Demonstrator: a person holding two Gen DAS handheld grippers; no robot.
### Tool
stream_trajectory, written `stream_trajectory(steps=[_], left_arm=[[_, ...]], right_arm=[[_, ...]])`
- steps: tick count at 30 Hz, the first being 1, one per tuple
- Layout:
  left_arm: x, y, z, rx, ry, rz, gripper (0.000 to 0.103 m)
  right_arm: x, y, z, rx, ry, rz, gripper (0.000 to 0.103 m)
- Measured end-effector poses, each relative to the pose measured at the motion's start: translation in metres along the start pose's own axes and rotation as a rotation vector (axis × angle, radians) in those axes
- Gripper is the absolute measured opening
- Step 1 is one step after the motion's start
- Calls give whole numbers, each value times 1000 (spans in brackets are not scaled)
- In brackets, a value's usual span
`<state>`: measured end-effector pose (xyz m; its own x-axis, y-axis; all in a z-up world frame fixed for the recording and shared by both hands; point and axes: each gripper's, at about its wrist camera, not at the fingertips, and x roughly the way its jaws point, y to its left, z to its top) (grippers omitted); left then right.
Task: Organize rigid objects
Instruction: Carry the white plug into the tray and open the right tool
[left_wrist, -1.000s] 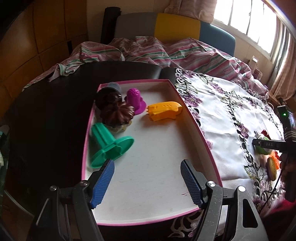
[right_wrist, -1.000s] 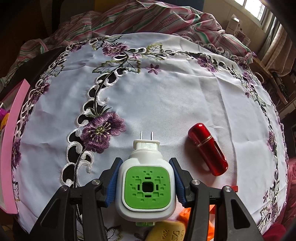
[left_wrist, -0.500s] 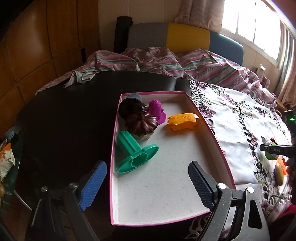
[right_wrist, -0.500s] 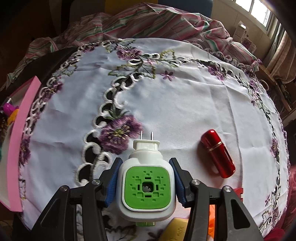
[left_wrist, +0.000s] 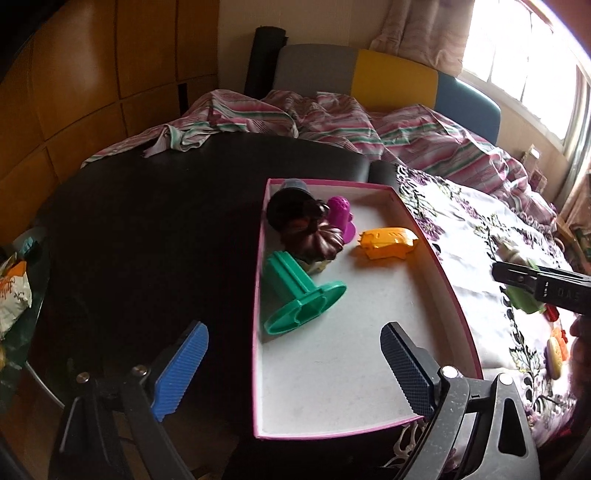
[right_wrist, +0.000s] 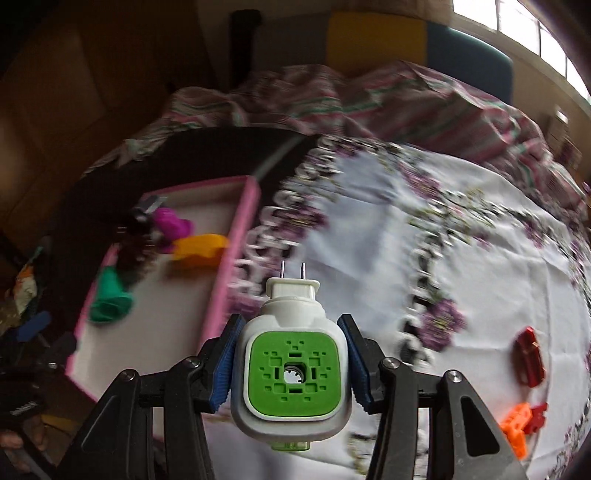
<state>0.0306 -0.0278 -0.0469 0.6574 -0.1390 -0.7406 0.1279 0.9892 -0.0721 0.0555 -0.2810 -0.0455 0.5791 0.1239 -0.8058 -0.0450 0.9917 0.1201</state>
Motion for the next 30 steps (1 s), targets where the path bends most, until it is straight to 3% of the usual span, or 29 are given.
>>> stream_trajectory(steps=[9, 12, 18, 30], left_arm=[[-4, 18, 1, -34, -21, 28, 95], [0, 22, -2, -45, -6, 28, 95], [1, 26, -3, -47, -7, 34, 95], [2, 26, -3, -46, -5, 37, 95]], right_arm=[[39, 87, 17, -123, 36, 130, 52], [62, 101, 23, -126, 55, 117, 52], [108, 112, 29, -95, 136, 121, 53], [88, 105, 28, -79, 72, 144, 59]])
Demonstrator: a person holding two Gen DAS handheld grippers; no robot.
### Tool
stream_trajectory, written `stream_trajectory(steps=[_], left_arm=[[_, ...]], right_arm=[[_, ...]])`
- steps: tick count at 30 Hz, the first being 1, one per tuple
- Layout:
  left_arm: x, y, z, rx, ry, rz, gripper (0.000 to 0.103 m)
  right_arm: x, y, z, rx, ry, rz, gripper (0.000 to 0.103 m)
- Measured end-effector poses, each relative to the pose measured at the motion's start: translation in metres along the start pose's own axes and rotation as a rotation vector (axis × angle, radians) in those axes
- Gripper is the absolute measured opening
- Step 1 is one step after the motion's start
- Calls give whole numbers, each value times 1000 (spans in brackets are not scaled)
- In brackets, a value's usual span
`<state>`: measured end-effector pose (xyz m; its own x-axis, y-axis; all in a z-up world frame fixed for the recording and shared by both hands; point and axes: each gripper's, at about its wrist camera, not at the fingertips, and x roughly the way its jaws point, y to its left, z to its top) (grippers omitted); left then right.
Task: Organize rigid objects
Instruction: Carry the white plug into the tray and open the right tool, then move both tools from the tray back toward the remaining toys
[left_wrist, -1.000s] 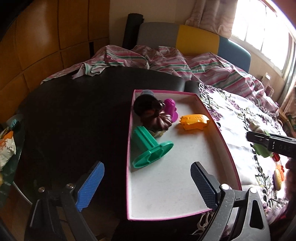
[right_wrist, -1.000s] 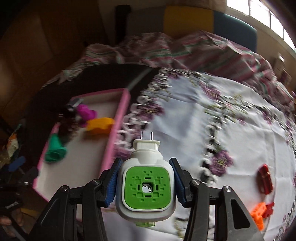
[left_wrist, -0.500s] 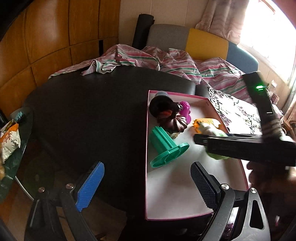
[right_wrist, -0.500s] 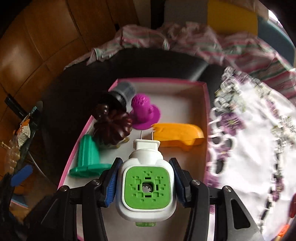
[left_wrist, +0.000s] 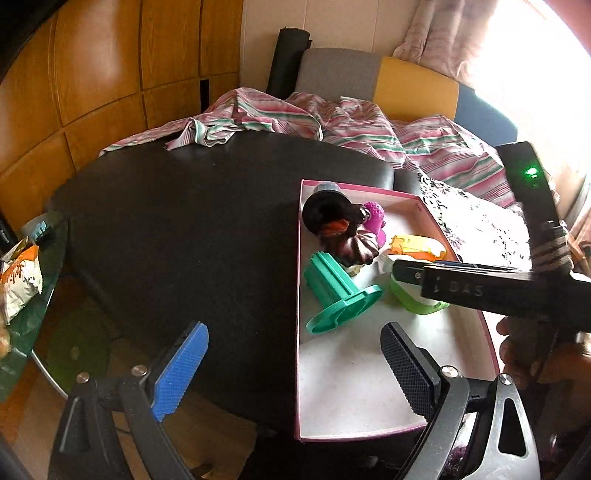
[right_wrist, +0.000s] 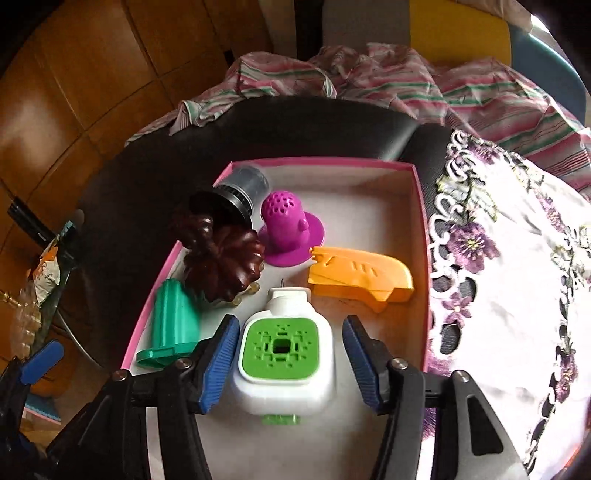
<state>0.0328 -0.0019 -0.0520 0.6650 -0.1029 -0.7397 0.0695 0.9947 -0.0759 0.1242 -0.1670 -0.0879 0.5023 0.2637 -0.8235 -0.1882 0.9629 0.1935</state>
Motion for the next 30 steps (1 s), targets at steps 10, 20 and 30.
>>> stream_trajectory(steps=[10, 20, 30], left_arm=[[-7, -5, -1, 23, -14, 6, 95], [-13, -10, -1, 44, -27, 0, 95], [-14, -20, -2, 78, -29, -6, 95]], right_arm=[[-29, 2, -12, -13, -60, -38, 59], [-57, -3, -24, -3, -109, -54, 59], [-73, -15, -31, 31, -135, -60, 59]])
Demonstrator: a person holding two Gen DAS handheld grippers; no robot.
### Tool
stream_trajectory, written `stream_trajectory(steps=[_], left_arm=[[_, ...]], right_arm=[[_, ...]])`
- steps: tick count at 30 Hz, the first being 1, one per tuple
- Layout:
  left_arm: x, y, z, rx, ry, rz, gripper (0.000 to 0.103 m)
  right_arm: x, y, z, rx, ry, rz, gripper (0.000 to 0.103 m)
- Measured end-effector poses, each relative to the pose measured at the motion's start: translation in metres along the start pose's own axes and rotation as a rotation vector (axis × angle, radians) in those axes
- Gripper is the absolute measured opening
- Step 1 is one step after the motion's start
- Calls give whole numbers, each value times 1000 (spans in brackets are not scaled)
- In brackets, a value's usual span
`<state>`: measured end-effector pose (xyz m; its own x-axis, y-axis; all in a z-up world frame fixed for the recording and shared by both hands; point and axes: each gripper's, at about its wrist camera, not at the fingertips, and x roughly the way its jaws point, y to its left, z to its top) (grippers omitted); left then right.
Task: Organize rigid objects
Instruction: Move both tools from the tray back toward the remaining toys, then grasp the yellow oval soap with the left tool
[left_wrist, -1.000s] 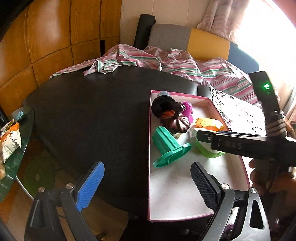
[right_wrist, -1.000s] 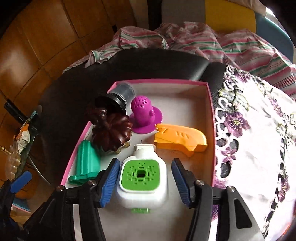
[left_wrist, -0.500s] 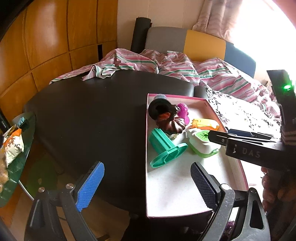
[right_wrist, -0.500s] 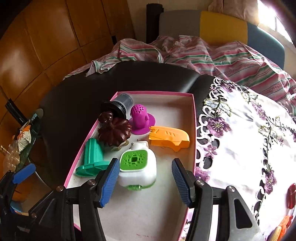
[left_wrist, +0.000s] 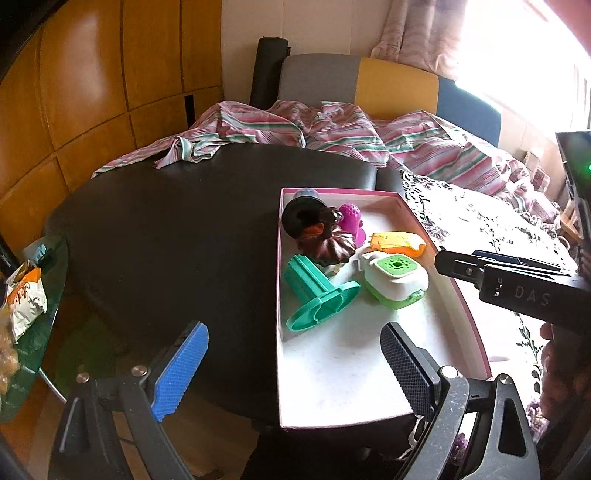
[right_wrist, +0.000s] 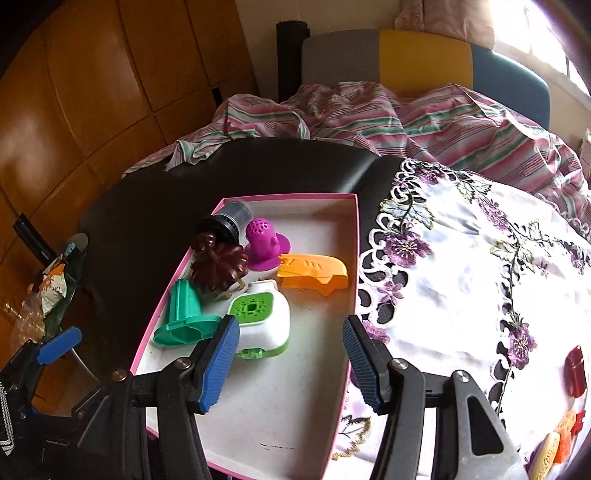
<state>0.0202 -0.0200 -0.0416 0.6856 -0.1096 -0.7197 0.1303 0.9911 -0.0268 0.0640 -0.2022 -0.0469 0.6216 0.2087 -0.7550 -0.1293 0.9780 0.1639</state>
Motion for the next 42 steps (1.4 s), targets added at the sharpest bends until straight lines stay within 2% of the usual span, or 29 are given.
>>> stream_trajectory(steps=[7, 12, 21, 29, 33, 34, 40, 42], left_arm=[[-4, -8, 0, 28, -9, -13, 95], [-7, -17, 2, 58, -14, -33, 95], [-9, -49, 9, 124, -23, -93, 95], [-10, -95, 17, 219, -27, -171, 95], [-7, -117, 20, 256, -16, -214, 95], [-6, -123, 20, 266, -13, -223, 95], [-5, -157, 20, 340, -9, -276, 95], [-4, -169, 19, 360, -4, -297, 95]], right_arm=[[-10, -15, -3, 24, -10, -19, 59], [-27, -41, -6, 59, -23, -55, 59], [-76, -125, -22, 218, -54, -177, 59], [-128, -207, -53, 410, -87, -306, 59], [-147, -244, -75, 507, -97, -340, 59], [-151, -252, -81, 540, -103, -342, 59], [-166, -298, -121, 848, -229, -172, 59], [-171, -304, -126, 897, -267, -180, 59]])
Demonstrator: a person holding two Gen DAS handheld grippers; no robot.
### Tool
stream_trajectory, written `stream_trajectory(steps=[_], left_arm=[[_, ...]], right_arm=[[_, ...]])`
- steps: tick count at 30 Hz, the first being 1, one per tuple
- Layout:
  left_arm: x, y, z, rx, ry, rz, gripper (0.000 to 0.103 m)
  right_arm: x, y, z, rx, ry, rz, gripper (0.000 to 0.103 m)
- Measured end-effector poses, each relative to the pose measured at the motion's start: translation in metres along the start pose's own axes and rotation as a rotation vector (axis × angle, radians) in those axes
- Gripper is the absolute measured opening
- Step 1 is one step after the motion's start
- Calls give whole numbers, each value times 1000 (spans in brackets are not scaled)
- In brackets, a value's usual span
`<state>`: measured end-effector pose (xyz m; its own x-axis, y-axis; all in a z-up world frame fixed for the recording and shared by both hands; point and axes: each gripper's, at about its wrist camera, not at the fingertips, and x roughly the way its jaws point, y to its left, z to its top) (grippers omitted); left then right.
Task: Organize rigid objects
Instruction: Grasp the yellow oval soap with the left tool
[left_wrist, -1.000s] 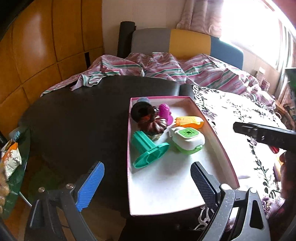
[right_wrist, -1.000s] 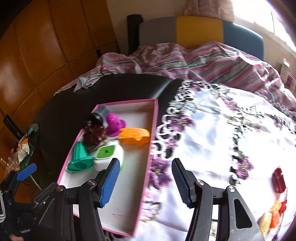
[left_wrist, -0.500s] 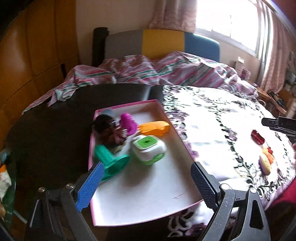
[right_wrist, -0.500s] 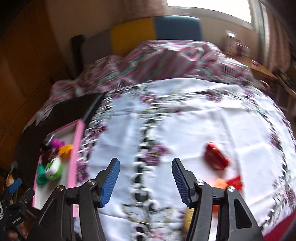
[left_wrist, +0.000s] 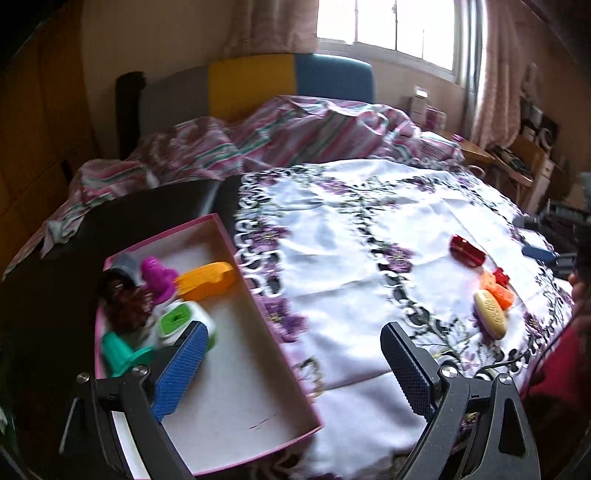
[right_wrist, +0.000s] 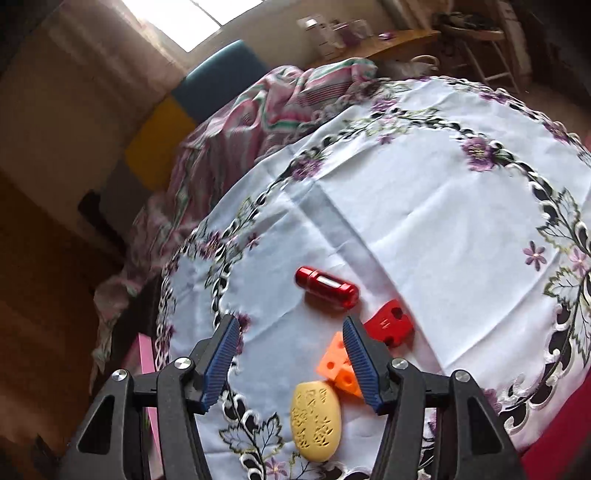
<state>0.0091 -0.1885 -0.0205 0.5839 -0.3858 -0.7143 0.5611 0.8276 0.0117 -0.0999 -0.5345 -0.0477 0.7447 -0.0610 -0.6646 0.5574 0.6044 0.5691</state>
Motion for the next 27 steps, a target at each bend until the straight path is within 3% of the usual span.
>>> stream_trajectory(steps=[3, 19, 27], left_arm=[[9, -17, 6, 23, 15, -38, 95], [43, -90, 17, 145, 80, -166, 95], [62, -130, 27, 172, 136, -322, 82]], right_arm=[[-7, -4, 1, 32, -49, 27, 60], [-15, -13, 2, 79, -90, 111, 60], [-22, -22, 2, 129, -131, 140, 60]])
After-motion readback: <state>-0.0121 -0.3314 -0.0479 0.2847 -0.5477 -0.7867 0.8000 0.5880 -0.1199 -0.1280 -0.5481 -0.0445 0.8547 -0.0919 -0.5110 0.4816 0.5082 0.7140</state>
